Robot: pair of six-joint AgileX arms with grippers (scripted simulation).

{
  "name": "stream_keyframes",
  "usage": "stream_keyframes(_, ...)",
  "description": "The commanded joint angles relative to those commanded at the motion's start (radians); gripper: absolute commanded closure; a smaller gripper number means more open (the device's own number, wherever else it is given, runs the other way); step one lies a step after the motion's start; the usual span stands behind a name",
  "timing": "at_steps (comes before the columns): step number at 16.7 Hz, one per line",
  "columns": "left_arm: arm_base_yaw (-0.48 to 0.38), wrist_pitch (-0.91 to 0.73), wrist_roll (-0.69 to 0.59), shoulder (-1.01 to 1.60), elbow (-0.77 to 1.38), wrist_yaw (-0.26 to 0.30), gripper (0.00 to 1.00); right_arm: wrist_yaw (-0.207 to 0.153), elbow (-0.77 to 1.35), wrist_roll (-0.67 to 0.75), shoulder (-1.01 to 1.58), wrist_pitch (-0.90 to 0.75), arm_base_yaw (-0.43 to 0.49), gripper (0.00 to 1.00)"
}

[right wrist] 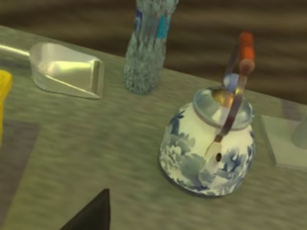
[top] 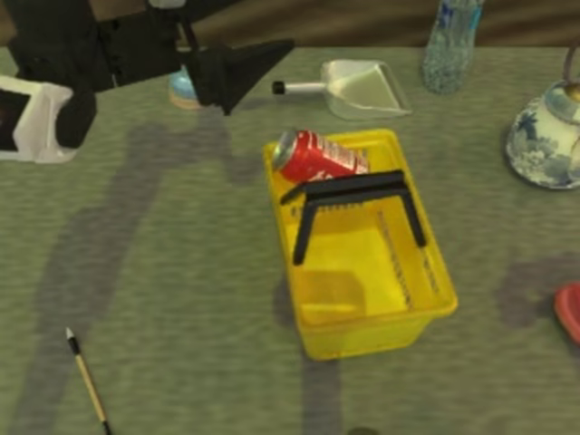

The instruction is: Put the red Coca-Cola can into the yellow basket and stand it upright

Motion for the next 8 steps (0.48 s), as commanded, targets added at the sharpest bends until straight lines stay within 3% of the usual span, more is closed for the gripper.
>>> stream_keyframes(8, 0.115, -0.322, -0.081, -0.759, -0.355, -0.394, 0.00, 0.003, 0.696, -0.343, 0.727, -0.469, 0.207, 0.00)
